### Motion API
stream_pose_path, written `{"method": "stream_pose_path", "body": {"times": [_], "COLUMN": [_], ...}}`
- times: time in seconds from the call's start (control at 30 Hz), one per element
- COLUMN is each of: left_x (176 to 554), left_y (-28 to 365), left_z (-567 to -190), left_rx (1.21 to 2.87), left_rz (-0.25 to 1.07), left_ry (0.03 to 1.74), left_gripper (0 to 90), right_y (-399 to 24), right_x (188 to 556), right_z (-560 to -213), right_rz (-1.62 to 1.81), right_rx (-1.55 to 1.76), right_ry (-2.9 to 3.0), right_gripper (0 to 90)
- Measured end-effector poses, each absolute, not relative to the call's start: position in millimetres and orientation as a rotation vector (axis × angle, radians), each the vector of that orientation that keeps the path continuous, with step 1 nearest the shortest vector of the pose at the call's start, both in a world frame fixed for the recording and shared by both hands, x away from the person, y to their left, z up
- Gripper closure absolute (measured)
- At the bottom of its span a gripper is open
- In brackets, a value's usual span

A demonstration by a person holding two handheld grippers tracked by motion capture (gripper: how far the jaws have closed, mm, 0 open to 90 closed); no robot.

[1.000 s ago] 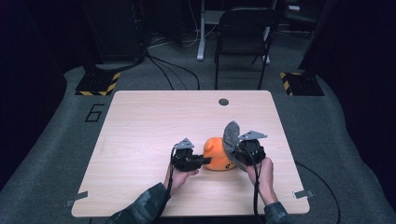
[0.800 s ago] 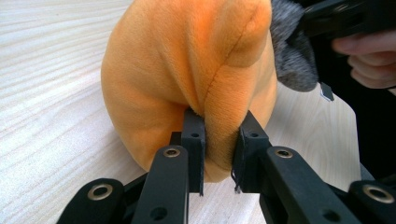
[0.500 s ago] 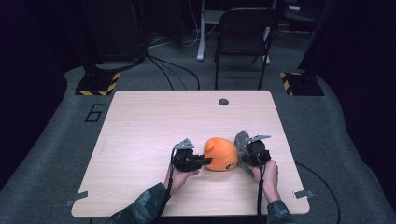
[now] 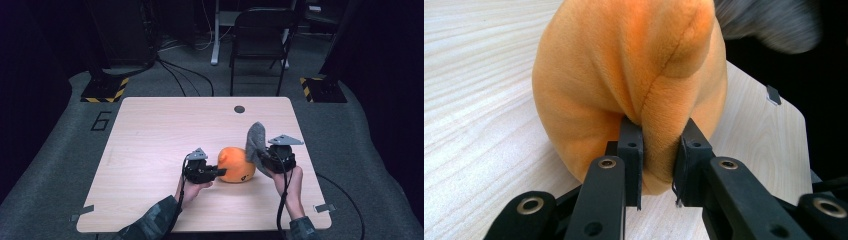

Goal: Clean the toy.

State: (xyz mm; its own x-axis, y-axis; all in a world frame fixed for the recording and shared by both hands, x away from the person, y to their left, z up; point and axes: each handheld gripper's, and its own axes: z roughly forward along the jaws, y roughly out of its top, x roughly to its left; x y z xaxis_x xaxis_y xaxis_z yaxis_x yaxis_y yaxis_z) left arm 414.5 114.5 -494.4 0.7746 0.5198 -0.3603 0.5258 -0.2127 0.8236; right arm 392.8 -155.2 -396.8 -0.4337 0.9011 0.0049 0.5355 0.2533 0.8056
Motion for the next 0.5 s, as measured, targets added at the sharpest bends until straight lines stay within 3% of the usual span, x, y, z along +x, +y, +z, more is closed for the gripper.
{"method": "stream_pose_path", "body": {"times": [0.13, 0.23, 0.5], "left_x": [414, 414, 417], "left_y": [114, 115, 116], "left_z": [-494, -495, -496], "left_rx": [1.871, 1.868, 1.860], "left_rz": [0.011, -0.004, -0.024], "left_ry": [0.780, 0.789, 0.793], "left_gripper": [76.9, 76.9, 76.7], "right_y": [-117, -94, -120], "right_x": [381, 383, 395], "right_z": [-386, -399, -416], "right_rz": [1.136, 1.057, 1.038], "right_rx": [1.171, 1.106, 1.201], "right_ry": [2.128, 2.191, 2.190], "right_gripper": [72.5, 72.1, 71.5]}}
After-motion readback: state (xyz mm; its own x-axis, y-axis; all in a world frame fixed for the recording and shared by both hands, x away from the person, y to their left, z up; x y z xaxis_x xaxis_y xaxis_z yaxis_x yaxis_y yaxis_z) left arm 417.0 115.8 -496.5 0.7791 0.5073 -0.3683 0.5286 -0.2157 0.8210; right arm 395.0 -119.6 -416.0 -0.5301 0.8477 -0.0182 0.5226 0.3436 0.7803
